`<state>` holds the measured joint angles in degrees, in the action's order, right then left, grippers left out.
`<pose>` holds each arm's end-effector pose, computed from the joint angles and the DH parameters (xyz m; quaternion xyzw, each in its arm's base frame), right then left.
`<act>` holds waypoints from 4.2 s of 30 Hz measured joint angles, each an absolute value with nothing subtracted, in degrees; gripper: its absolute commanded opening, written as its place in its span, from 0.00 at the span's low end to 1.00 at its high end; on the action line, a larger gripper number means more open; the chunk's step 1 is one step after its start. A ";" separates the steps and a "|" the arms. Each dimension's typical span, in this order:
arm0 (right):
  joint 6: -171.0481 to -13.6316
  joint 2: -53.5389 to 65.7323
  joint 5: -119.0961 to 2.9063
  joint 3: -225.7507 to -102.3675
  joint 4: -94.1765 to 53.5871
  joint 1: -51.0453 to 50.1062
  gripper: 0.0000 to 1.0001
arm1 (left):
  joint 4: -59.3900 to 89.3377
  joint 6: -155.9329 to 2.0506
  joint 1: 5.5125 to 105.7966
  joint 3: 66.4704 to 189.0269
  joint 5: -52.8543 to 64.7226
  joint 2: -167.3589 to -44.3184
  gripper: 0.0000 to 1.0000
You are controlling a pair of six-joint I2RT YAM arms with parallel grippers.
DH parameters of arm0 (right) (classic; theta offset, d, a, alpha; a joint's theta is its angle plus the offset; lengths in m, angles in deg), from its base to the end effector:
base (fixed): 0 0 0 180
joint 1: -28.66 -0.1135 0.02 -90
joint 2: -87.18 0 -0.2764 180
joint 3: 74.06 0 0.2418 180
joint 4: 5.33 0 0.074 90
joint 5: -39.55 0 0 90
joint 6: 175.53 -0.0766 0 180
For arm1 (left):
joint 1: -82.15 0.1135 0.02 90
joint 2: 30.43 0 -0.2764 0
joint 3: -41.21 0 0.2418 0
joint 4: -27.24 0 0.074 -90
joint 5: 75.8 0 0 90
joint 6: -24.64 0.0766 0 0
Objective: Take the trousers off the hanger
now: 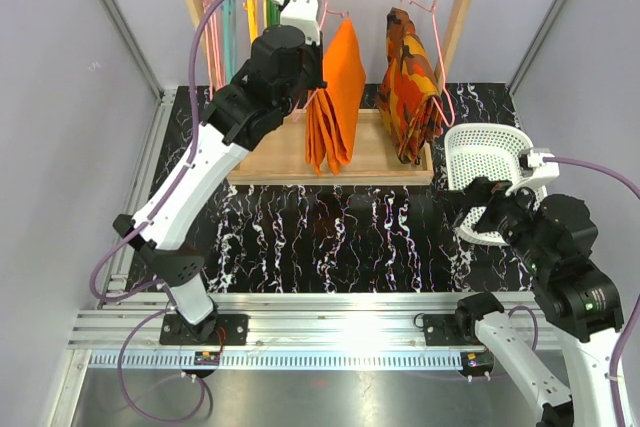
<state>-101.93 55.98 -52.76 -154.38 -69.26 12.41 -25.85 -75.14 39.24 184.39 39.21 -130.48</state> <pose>0.0830 0.0274 0.4010 -0.0113 0.7922 0.1868 0.5809 0.3047 -0.2391 0.5262 0.0797 0.7563 -0.1300 0.6362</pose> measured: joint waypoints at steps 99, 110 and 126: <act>-69.84 16.07 -42.49 -159.69 -22.75 -19.26 0.88 | -13.98 -77.26 16.81 173.55 65.11 -113.63 0.00; -69.25 15.54 -40.65 -160.19 -22.42 -19.33 0.87 | -13.98 -77.85 16.81 173.55 65.37 -113.67 0.00; -68.99 12.66 -38.90 -165.26 -16.04 -19.35 0.84 | -15.05 -81.50 17.03 173.60 65.15 -116.32 0.00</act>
